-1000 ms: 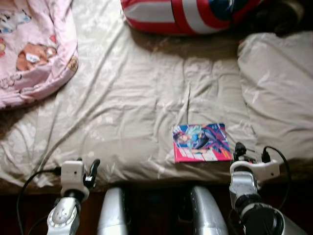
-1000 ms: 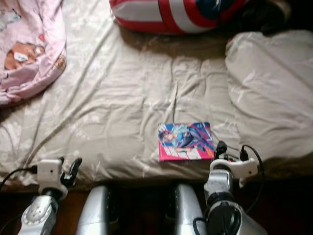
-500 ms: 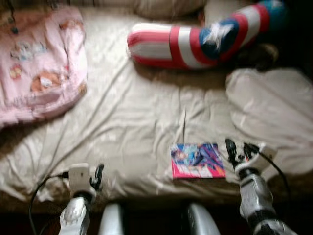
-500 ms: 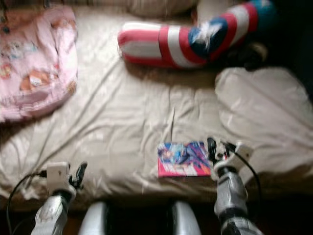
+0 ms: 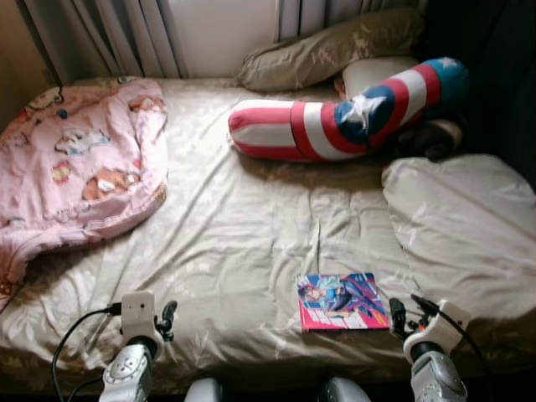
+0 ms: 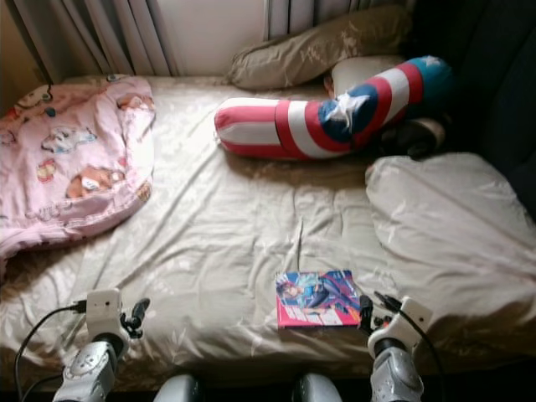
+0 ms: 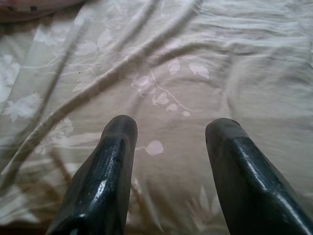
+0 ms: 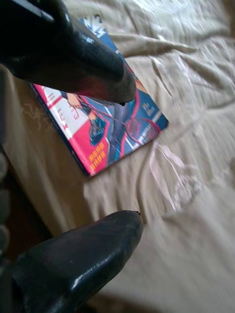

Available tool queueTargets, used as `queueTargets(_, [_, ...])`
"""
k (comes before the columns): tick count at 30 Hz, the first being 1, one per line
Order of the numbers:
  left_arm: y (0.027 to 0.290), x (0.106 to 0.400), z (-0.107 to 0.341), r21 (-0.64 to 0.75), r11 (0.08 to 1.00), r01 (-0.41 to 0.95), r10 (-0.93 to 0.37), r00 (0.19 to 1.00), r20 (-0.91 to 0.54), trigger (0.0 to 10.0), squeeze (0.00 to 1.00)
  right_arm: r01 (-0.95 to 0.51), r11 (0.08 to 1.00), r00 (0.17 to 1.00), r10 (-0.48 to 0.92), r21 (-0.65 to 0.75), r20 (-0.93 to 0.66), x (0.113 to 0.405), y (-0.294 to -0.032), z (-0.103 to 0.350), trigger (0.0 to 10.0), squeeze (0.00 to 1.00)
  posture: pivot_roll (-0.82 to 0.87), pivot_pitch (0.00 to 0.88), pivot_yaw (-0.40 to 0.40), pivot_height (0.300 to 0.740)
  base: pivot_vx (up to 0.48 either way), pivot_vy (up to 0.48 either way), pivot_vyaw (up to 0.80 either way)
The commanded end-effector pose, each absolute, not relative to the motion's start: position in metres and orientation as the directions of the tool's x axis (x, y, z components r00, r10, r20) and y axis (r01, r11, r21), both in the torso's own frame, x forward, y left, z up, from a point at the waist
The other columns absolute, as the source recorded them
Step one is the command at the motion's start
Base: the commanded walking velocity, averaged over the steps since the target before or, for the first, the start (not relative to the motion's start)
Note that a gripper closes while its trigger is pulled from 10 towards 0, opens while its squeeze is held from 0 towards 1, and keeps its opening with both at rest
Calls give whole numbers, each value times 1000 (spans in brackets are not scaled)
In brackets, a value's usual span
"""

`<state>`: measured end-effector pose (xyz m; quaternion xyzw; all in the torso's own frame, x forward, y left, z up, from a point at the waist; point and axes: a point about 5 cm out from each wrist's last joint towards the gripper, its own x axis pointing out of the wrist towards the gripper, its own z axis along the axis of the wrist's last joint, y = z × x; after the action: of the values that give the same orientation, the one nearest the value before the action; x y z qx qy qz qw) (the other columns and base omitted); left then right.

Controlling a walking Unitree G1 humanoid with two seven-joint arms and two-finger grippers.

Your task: Clean up the room

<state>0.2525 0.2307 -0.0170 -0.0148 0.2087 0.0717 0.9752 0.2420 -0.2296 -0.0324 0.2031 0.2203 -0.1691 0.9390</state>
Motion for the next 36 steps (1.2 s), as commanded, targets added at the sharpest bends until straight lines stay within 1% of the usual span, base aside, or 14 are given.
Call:
queueTargets(1, [231, 247, -23, 9, 988, -156, 144, 885, -442, 10000, 0, 415, 862, 836, -236, 290, -495, 240, -232, -34, 10000, 0, -21, 0, -22, 727, 0, 0, 0])
queueTargets(2, [229, 244, -27, 9, 988, -157, 143, 873, -466, 10000, 0, 422, 862, 827, -240, 279, -508, 238, -232, -35, 10000, 0, -38, 0, -28, 737, 0, 0, 0])
queueTargets(4, [227, 242, -30, 6, 988, -157, 141, 864, -483, 10000, 0, 427, 862, 821, -242, 274, -518, 238, -232, -36, 10000, 0, -42, 0, -35, 740, 0, 0, 0])
queueTargets(10, [220, 237, -38, -3, 986, -168, 141, 836, -530, 10000, 0, 429, 861, 809, -231, 274, -541, 236, -231, -39, 10000, 0, -35, 0, -55, 740, 0, 0, 0])
queueTargets(16, [219, 233, -43, -1, 984, -176, 145, 815, -560, 10000, 0, 427, 863, 796, -218, 269, -565, 235, -227, -42, 10000, 0, -28, 0, -51, 740, 0, 0, 0])
queueTargets(22, [219, 228, -47, 4, 984, -179, 147, 794, -589, 10000, 0, 469, 846, 741, -221, 254, -634, 222, -222, -53, 10000, 0, -35, 0, -43, 740, 0, 0, 0])
queueTargets(27, [220, 226, -49, 6, 982, -189, 155, 785, -600, 10000, 0, 470, 850, 720, -213, 239, -661, 214, -220, -59, 10000, 0, -32, 0, -46, 740, 0, 0, 0])
queueTargets(36, [219, 227, -49, 0, 981, -196, 156, 781, -605, 10000, 0, 466, 854, 718, -211, 233, -663, 218, -220, -57, 10000, 0, -27, 0, -54, 740, 0, 0, 0])
